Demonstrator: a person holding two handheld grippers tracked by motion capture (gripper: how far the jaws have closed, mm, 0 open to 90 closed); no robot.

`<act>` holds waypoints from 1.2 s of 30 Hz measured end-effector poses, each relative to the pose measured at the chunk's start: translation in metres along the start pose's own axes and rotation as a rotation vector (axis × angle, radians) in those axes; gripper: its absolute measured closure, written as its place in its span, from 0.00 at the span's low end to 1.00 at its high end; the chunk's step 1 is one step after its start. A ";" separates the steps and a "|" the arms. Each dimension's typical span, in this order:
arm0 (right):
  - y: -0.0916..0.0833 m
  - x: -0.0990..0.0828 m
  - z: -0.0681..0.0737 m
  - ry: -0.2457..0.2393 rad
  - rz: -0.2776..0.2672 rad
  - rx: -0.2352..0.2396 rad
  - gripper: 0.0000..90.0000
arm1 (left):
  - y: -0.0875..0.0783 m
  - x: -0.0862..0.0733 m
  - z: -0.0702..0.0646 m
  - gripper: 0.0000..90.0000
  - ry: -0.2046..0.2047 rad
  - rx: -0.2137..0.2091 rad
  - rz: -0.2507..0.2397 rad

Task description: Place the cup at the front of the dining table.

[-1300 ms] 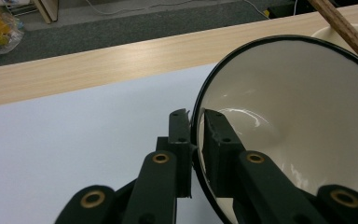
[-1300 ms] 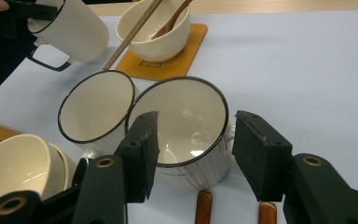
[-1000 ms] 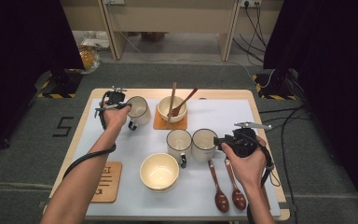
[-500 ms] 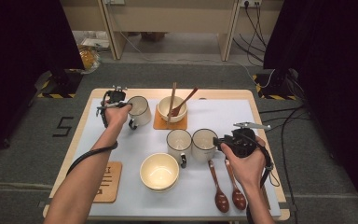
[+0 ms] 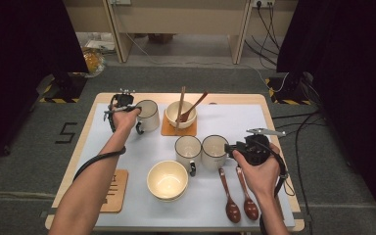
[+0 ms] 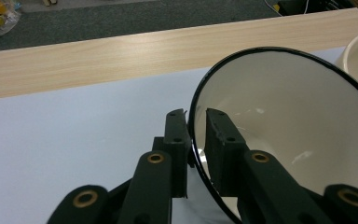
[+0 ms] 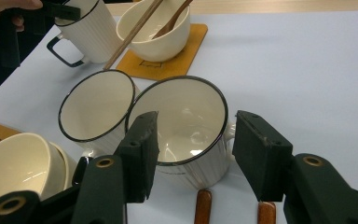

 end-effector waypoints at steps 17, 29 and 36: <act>0.001 -0.001 0.001 0.000 0.003 0.000 0.55 | -0.005 0.007 -0.004 0.57 -0.028 -0.039 -0.019; 0.002 -0.002 0.003 -0.004 0.009 -0.002 0.55 | -0.023 0.008 -0.003 0.35 -0.043 -0.056 -0.056; 0.003 -0.002 0.004 -0.002 0.011 -0.002 0.55 | -0.036 0.003 -0.004 0.29 -0.037 -0.075 -0.066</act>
Point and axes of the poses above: each handheld gripper's, and its own axes: y roughly forward along the jaws, x roughly out of its top, z roughly to its left, the point moved 9 cm from there along y, roughly forward along the jaws, and after that the axes turned 1 degree about -y, right-handed, at the moved point
